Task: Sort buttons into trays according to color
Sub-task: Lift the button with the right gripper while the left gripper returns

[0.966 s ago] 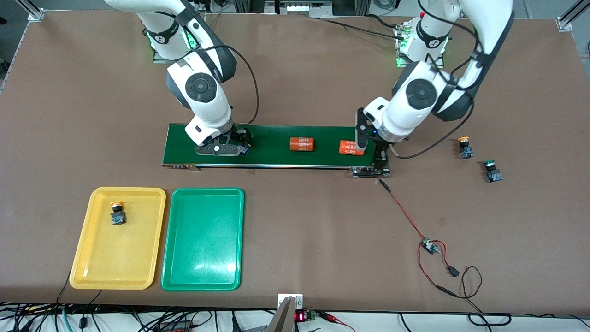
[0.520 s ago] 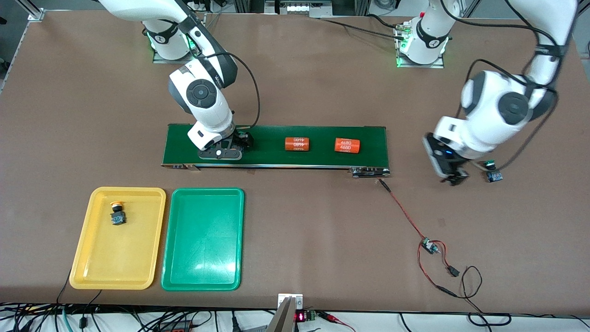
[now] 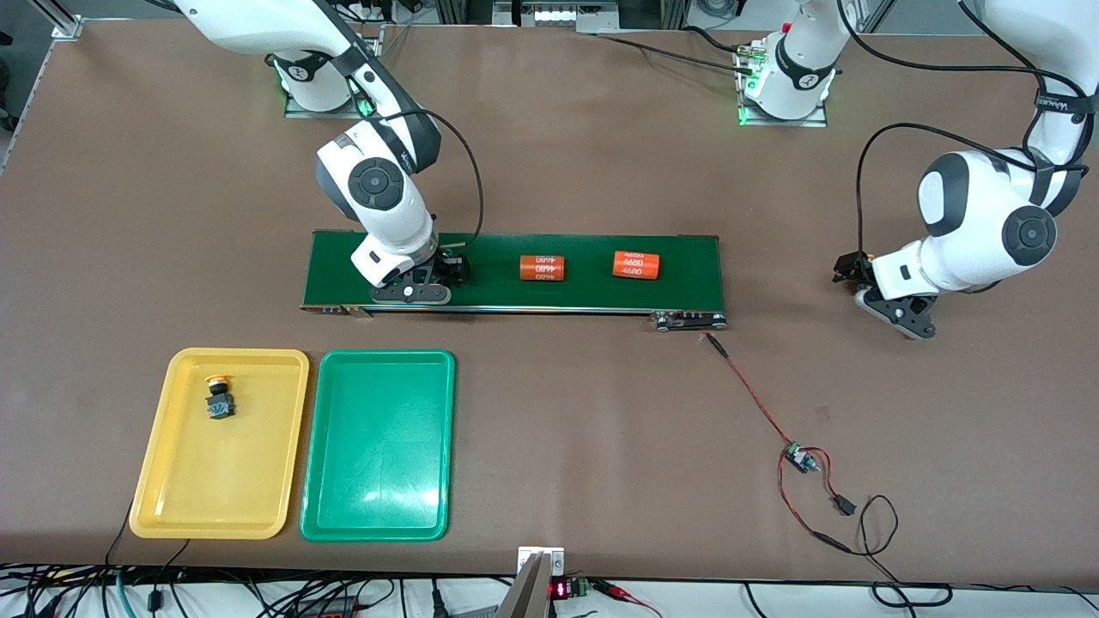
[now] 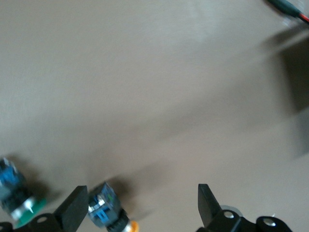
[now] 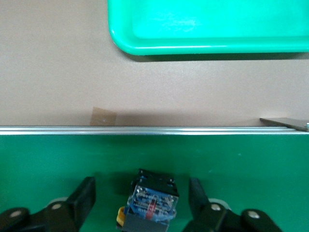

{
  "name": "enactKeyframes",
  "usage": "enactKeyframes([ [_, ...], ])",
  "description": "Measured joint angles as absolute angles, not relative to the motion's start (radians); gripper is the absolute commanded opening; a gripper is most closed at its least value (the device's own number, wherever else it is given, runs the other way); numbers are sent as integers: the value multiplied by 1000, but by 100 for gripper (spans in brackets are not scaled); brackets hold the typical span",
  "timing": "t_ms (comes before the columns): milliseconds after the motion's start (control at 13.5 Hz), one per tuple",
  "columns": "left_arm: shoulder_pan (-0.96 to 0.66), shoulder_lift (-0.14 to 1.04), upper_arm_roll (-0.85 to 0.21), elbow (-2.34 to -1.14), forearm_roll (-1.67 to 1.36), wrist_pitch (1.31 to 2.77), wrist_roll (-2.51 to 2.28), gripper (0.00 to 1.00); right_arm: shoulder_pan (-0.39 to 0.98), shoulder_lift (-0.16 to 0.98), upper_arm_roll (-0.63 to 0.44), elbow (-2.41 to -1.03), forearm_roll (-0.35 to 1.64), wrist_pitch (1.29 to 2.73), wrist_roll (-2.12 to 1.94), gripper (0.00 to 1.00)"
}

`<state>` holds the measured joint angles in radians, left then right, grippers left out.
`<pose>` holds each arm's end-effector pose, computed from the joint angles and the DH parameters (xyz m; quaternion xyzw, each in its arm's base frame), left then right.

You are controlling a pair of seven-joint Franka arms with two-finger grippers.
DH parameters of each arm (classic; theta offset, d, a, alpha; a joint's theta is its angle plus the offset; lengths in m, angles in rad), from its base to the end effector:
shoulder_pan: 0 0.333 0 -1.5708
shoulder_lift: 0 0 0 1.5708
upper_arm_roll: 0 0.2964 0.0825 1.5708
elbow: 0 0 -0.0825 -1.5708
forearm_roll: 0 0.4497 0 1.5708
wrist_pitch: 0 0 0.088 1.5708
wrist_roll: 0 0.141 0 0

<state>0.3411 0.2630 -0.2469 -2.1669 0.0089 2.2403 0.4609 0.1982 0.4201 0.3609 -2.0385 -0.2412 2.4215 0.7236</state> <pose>0.5721 0.0483 0.1607 0.9784 -0.1834 -0.0792 0.0525 0.5348 0.3375 0.1459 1.0000 -0.0055 0.0042 0.0054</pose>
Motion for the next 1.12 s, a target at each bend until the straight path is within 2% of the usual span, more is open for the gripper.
enactKeyframes([
  [223, 340, 263, -221, -2171, 9, 2233, 274, 100, 189, 424, 361, -2038, -243, 2423, 724, 37],
  [372, 340, 267, -182, -2177, 9, 2233, 240, 100, 181, 425, 361, -2038, -243, 2423, 724, 24],
  [446, 341, 275, -158, -2180, 9, 2233, 237, 100, 177, 425, 360, -2038, -243, 2423, 724, 20],
  [595, 341, 302, -127, -2184, 9, 2233, 237, 100, 171, 425, 360, -2038, -243, 2423, 724, 20],
  [892, 342, 351, -117, -2185, 9, 2234, 232, 100, 160, 425, 358, -2021, -243, 2419, 721, 19],
  [1115, 342, 379, -117, -2185, 9, 2235, 227, 100, 147, 422, 357, -1924, -244, 2287, 685, 19],
])
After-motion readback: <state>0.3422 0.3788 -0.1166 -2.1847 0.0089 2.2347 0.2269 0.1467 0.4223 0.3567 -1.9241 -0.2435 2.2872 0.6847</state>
